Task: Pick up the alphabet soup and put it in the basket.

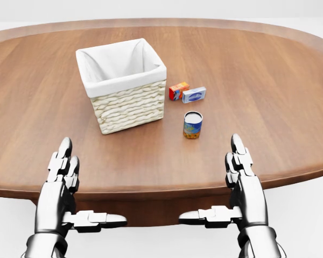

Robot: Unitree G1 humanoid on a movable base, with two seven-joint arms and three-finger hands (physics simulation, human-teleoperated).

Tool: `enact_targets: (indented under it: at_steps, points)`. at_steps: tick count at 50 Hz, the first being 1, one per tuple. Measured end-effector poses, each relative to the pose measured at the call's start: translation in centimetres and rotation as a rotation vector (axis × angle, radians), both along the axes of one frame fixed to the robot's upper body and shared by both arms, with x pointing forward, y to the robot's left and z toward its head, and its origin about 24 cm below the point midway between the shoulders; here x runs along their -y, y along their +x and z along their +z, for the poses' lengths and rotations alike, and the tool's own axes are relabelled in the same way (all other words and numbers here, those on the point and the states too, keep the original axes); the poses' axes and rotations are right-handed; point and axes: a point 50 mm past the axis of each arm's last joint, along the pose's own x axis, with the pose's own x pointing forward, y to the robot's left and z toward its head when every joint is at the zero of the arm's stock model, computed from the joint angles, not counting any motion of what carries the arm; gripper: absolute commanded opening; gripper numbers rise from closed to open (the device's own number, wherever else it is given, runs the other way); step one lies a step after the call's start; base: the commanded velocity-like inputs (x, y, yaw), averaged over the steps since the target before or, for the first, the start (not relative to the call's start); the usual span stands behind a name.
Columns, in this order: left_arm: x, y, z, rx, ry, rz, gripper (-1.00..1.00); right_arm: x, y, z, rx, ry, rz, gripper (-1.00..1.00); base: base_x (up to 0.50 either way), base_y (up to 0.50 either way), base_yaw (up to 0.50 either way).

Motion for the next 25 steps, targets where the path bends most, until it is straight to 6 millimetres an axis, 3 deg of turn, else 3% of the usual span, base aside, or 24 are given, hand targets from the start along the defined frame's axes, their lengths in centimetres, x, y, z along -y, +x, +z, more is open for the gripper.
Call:
enact_targets:
  at_steps: [25]
  points:
    - [-1.2,-0.5,1.1,0.042,-0.010,0.029,1.00,0.9,0.4,0.6,-0.014,0.051,-0.030,1.00,0.03,0.00,0.00]
